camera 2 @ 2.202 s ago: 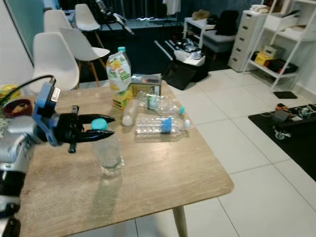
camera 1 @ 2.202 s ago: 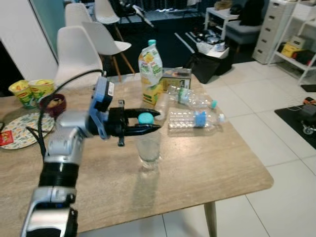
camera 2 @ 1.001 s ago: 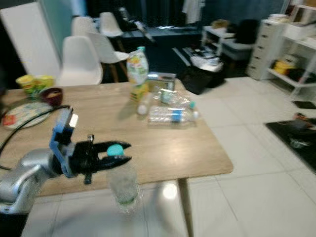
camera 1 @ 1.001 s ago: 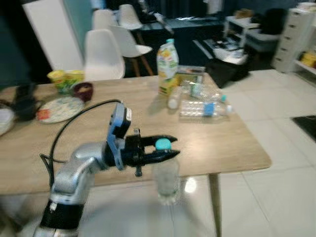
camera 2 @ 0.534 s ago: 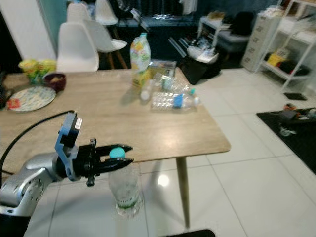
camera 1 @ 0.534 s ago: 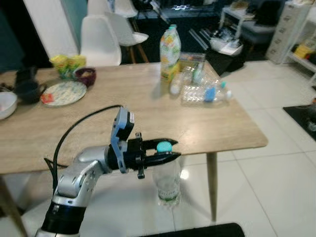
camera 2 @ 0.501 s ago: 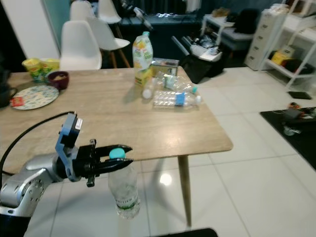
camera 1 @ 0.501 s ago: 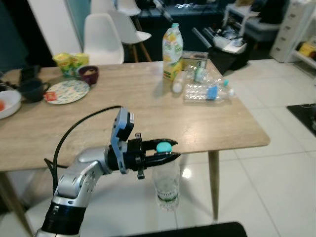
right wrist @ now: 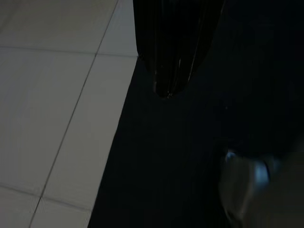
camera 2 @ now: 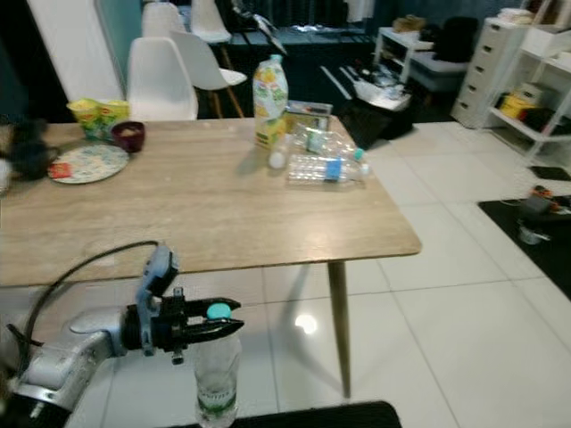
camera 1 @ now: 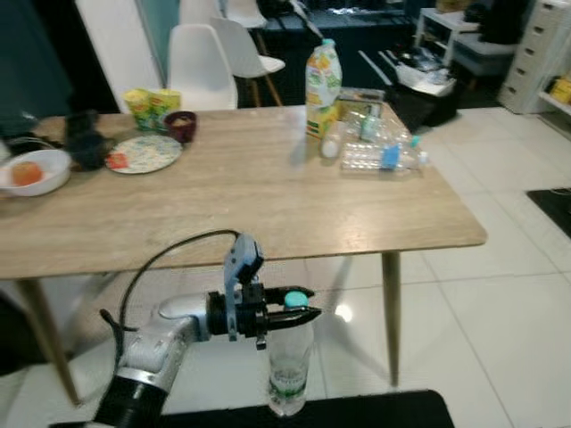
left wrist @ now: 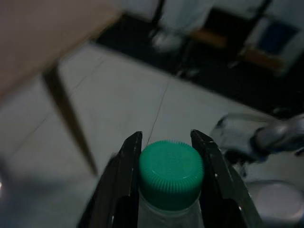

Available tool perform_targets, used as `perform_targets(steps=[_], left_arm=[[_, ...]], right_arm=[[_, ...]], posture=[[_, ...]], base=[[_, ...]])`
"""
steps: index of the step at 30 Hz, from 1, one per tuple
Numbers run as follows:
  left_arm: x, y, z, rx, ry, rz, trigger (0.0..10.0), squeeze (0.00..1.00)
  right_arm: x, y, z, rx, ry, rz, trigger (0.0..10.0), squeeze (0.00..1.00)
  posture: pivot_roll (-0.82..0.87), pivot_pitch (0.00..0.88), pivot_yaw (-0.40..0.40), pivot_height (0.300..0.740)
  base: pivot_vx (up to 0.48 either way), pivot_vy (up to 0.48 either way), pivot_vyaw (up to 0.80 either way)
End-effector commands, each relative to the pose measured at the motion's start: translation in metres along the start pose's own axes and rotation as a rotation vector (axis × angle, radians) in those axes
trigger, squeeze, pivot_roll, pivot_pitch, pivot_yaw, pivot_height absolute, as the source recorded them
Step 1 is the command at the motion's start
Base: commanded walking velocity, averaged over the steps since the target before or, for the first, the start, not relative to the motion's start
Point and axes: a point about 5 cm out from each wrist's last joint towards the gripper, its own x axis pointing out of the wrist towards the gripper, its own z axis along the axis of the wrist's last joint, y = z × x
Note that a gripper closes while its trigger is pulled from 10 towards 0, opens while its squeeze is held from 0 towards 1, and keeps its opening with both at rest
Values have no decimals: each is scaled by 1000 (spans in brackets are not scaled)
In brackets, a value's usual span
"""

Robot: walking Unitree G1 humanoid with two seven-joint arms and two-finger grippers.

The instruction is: Restocking fridge

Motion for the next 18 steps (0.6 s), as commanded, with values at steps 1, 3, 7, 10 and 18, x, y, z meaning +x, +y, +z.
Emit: perform_targets(steps=[1, 3, 7, 10, 18], left_arm=[[2, 3, -15, -21, 29, 44, 10000, 0], [2, 5, -23, -38, 43, 77, 10000, 0], [-3, 14, -57, -101, 142, 242, 10000, 0], [-11, 18, -86, -177, 216, 396, 10000, 0], [-44, 6, -152, -371, 424, 785, 10000, 0]], right_arm=[[0, 2, -5, -1, 13, 1, 10000, 0], [0, 2, -5, -1, 14, 1, 10000, 0], [0, 2, -7, -2, 18, -1, 10000, 0], [0, 3, -8, -4, 21, -3, 10000, 0], [0, 3, -6, -35, 24, -15, 10000, 0]], posture=[[1, 0, -7, 740], [-2, 0, -5, 740], [-3, 0, -3, 740], [-3, 0, -4, 740], [5, 0, -17, 740]], base=[[0, 0, 0], [0, 0, 0], [0, 0, 0], [0, 0, 0], [0, 0, 0]])
